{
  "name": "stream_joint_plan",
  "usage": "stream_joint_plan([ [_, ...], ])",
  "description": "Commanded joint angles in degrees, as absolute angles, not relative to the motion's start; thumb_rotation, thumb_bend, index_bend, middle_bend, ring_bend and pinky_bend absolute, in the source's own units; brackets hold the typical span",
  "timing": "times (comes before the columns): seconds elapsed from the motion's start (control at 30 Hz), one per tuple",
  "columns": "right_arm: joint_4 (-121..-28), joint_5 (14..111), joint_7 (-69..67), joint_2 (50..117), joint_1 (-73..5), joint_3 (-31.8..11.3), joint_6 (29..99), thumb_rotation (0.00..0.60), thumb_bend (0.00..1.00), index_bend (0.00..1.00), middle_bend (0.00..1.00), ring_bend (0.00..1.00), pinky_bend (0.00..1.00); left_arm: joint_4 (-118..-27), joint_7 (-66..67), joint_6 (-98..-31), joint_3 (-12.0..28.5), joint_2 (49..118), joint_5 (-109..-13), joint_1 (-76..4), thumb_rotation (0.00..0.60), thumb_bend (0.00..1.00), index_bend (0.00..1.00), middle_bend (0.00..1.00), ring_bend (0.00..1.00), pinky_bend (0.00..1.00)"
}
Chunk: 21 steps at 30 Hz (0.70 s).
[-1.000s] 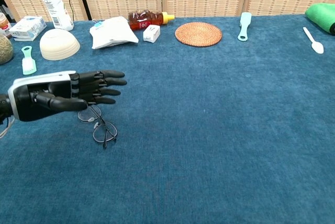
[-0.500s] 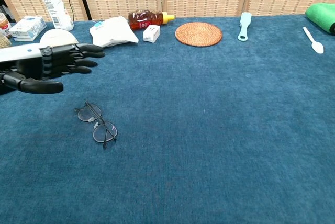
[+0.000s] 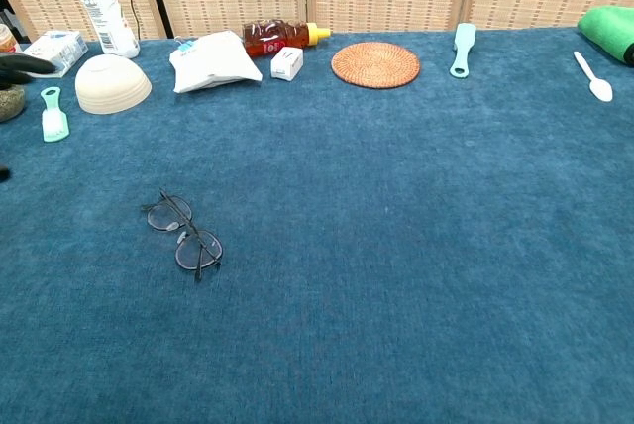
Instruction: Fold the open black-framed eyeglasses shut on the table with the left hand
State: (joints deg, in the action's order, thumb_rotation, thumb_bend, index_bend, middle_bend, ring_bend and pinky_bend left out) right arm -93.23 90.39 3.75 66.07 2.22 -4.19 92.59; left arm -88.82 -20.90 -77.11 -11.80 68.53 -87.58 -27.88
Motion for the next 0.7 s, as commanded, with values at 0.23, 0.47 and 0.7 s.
stream_joint_plan([
  [0.23, -93.22, 90.96, 3.51, 66.26, 1.22, -3.65, 91.14, 0.6, 0.27, 0.33, 0.2, 0.26, 0.34, -97.06, -4.44, -88.1, -11.17, 61.99, -84.57, -17.07, 0.351, 0.15, 0.09, 0.0, 0.0, 0.0],
  [0.47, -93.83, 91.79, 4.03, 65.94, 0.83, -2.96, 90.54, 0.6, 0.27, 0.33, 0.2, 0.26, 0.34, -101.72, -0.97, -90.31, -13.13, 58.35, -86.67, -13.1, 0.352, 0.14, 0.09, 0.0, 0.0, 0.0],
  [0.7, -93.65, 91.98, 3.66, 66.26, 0.27, -2.45, 89.51, 0.6, 0.27, 0.33, 0.2, 0.26, 0.34, -102.88, 2.95, -91.91, -11.96, 58.2, -87.91, -10.77, 0.353, 0.15, 0.1, 0.0, 0.0, 0.0],
])
